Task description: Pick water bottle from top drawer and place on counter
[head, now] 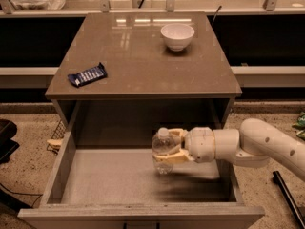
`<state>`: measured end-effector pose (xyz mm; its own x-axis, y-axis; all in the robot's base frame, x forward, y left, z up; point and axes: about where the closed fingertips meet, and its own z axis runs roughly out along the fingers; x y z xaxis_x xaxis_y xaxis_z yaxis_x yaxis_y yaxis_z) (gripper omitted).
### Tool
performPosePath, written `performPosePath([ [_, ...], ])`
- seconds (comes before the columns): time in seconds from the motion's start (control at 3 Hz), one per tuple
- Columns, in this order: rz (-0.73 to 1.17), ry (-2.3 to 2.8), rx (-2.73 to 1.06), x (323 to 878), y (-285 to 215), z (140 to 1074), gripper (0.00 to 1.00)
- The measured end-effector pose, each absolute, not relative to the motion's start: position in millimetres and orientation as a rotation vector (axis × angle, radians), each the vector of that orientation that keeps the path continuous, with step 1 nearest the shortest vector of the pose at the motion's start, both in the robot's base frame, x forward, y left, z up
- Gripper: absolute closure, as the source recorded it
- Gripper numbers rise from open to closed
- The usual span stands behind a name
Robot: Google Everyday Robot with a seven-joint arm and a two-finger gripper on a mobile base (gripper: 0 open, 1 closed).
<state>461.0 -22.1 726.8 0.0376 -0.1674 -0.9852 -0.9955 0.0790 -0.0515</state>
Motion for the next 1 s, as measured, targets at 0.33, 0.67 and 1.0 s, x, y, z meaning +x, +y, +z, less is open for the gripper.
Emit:
performPosePath([
  [0.33,1.053,1.343,-1.234,483,-21,785,1.0],
  [0.67,1.062,1.359,-1.185,517,-23,854,1.0],
  [1.0,1.044,1.379,-1.146,561,-30,922,1.0],
])
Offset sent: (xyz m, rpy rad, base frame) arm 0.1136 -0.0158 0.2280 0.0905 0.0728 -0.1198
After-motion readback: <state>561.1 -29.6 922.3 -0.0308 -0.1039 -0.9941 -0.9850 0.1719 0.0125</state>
